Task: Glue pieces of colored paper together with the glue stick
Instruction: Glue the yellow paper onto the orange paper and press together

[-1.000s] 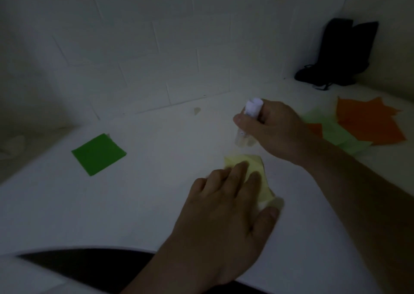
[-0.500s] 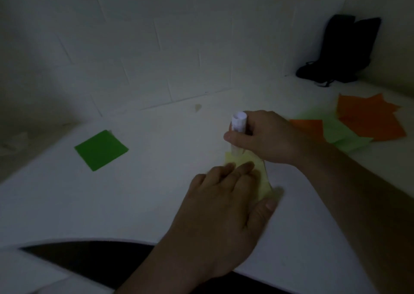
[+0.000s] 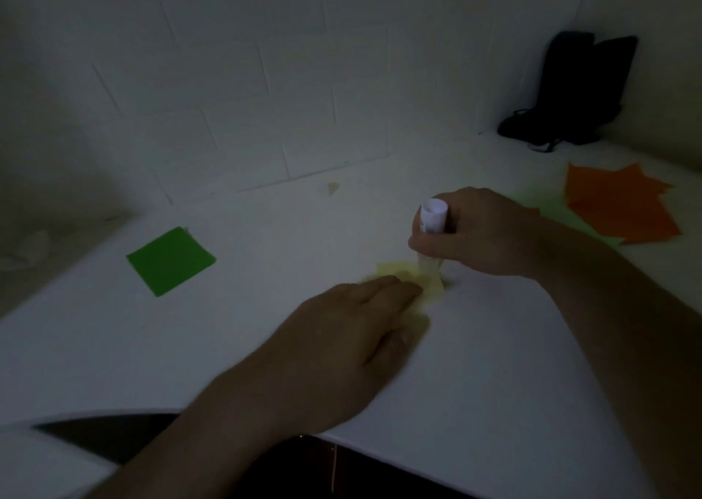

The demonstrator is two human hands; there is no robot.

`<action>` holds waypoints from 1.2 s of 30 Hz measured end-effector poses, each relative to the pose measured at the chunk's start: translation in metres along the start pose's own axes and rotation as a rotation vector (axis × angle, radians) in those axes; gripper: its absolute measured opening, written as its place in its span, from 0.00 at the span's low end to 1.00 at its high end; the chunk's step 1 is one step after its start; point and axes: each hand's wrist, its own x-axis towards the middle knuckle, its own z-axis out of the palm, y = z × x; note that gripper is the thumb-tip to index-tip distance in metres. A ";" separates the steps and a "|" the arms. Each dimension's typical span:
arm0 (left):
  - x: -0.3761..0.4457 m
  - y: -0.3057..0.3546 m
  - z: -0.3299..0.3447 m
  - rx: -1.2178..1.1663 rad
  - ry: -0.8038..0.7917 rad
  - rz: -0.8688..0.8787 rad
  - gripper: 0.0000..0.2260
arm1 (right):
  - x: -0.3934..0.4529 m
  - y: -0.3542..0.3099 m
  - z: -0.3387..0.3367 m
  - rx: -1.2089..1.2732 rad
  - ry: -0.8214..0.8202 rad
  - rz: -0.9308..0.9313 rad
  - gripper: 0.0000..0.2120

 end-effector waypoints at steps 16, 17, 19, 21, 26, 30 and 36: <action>-0.015 0.010 0.012 0.180 -0.022 0.041 0.31 | 0.002 -0.024 0.021 0.073 0.077 -0.008 0.16; -0.015 0.010 0.012 0.178 -0.026 0.042 0.32 | 0.002 -0.025 0.023 0.073 0.066 -0.010 0.16; -0.015 0.010 0.012 0.183 -0.031 0.043 0.32 | 0.002 -0.027 0.025 0.070 0.069 -0.021 0.15; -0.015 0.010 0.011 0.191 -0.037 0.041 0.32 | 0.002 -0.028 0.027 0.060 0.080 -0.026 0.15; -0.015 0.010 0.011 0.212 -0.045 0.039 0.33 | 0.008 -0.031 0.037 0.060 0.092 -0.014 0.14; -0.015 0.011 0.010 0.214 -0.043 0.036 0.32 | 0.011 -0.038 0.042 0.079 0.087 -0.012 0.13; -0.015 0.009 0.011 0.154 -0.011 0.034 0.29 | 0.014 -0.039 0.044 0.250 0.171 0.074 0.15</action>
